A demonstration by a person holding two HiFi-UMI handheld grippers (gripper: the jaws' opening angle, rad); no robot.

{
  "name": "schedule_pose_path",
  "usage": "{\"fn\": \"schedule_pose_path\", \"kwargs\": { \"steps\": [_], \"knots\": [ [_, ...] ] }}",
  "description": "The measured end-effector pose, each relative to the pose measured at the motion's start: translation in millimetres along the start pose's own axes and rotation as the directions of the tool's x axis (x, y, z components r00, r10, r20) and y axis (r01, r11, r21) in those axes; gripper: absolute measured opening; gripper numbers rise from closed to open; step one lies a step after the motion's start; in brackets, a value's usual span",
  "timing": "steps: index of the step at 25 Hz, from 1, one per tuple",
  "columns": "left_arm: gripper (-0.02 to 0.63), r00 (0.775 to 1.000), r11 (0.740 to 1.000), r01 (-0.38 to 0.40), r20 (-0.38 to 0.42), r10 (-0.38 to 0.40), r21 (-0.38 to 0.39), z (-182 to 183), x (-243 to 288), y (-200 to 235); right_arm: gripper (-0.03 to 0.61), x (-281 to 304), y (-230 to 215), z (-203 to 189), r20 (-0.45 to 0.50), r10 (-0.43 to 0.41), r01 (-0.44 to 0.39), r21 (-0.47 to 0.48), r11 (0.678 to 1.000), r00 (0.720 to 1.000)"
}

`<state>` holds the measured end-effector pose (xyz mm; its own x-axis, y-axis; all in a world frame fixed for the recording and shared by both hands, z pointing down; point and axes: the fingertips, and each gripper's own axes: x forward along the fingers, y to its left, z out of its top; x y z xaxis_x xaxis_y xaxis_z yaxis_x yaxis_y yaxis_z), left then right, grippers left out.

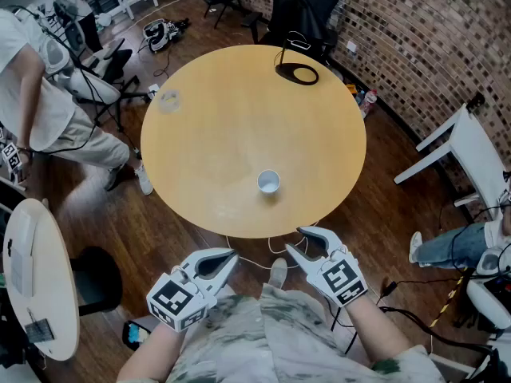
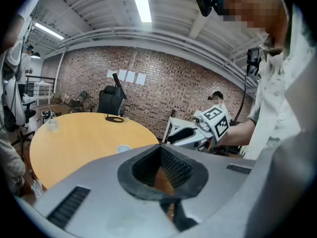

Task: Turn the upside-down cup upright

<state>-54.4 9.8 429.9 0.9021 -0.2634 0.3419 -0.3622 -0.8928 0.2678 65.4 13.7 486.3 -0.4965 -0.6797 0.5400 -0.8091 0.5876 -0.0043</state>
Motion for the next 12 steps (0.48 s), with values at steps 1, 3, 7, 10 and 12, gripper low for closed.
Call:
{"fn": "schedule_pose_path", "kwargs": {
  "steps": [1, 3, 7, 10, 12],
  "knots": [
    [0.005, 1.0, 1.0, 0.007, 0.001, -0.007, -0.002, 5.2, 10.1, 2.5, 0.156, 7.5, -14.2, -1.5, -0.016, -0.001, 0.001, -0.011, 1.0, 1.0],
    [0.005, 1.0, 1.0, 0.018, 0.006, -0.018, -0.011, 14.2, 27.5, 8.7, 0.181, 23.1, -39.5, -4.1, -0.05, 0.001, -0.002, -0.035, 0.999, 0.999],
    [0.005, 1.0, 0.999, 0.026, 0.012, -0.026, -0.046, 22.2, 42.5, 33.3, 0.226, 64.1, -72.5, -8.6, -0.153, 0.012, -0.028, -0.103, 0.994, 0.988],
    [0.005, 0.999, 0.999, 0.041, 0.005, -0.04, -0.027, 24.5, 38.9, 52.9, 0.289, 96.2, -84.2, -16.4, -0.269, 0.028, -0.066, -0.135, 0.989, 0.963],
    [0.005, 0.999, 0.999, 0.035, 0.015, -0.035, -0.025, 29.5, 33.3, 67.2, 0.313, 116.1, -90.2, -16.4, -0.326, 0.046, -0.099, -0.147, 0.984, 0.944]
  ]
}}
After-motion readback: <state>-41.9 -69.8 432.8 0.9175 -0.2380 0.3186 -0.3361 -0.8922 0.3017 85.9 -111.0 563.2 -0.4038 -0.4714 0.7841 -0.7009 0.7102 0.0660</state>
